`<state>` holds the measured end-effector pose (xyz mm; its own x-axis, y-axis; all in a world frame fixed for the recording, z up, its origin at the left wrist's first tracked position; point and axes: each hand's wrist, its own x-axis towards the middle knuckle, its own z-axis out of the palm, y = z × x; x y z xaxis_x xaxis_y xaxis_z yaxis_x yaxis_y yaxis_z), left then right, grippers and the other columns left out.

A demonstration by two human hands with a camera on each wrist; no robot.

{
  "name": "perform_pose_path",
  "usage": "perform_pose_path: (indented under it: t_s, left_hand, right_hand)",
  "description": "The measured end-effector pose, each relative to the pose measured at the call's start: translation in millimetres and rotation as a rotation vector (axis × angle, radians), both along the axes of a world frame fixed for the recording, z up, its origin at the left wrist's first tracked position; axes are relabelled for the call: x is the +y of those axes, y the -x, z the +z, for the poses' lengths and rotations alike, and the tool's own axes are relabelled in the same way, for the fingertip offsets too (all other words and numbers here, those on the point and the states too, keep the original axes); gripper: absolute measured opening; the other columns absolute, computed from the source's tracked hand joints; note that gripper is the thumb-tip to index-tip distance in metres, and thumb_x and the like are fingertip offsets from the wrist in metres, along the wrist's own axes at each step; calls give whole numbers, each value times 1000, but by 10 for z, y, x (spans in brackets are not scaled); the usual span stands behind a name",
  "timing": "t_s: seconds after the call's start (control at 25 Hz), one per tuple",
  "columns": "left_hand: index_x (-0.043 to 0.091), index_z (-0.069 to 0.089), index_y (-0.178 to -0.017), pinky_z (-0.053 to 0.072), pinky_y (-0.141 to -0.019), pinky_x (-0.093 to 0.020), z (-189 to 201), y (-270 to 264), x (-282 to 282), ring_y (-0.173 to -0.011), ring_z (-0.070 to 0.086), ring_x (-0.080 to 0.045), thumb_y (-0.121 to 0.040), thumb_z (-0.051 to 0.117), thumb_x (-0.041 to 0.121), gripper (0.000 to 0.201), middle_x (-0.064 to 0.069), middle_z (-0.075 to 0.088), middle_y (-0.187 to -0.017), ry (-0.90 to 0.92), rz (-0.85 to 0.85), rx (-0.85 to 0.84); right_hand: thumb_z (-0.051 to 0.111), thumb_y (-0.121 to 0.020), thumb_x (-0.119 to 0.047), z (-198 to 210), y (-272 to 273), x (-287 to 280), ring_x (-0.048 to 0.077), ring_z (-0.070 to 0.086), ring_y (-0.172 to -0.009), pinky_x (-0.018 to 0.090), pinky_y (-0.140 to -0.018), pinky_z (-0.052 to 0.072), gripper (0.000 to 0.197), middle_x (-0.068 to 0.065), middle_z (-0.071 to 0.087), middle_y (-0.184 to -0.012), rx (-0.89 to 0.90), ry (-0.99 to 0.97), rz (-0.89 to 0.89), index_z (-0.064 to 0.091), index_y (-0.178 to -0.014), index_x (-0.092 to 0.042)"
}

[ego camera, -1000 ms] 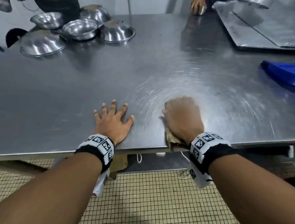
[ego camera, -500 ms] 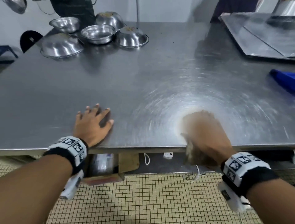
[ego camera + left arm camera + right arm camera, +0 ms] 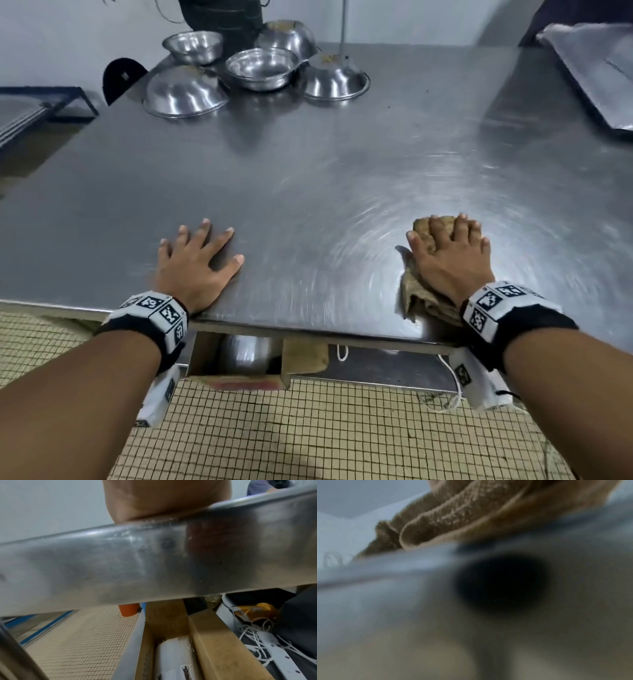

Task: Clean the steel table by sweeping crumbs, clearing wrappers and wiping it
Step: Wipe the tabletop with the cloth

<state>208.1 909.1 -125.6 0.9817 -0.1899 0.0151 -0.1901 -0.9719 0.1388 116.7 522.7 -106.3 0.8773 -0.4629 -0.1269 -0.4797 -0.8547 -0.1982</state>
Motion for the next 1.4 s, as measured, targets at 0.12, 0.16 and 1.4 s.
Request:
perform_pose_path:
  t_s: [0.12,0.16,1.4]
  left_hand:
    - [47,31,-146,8,-118,-53,-27,-3,-17,-148,13,-30,-73,13,79,81,5,19,-162,-14,-6,-11]
    - [47,30,-146,8,-118,-53,-26,-2,-13,-148,14,-30,-73,13,79,81,4,20,-162,-18,-7,-13]
    - [48,12,-151,-6,-119,-52,84,-550,214,-150,-7,-26,-82,19,73,73,6,-2,-164,-37,-116,116]
  right_hand:
    - [15,-88,-74,3,-182,328,34,-8,-148,50,-119,-3,81,16,-6,-161,16,6,83,9,-154,-27]
    - [14,-89,-73,-1,-209,459,35,-9,-148,51,-119,-3,81,16,-7,-161,22,12,119,8,-155,-27]
    - [21,-90,-70,77,-753,935,29,-15,-147,47,-120,-6,74,8,-13,-161,98,-101,-90,8,-154,-34]
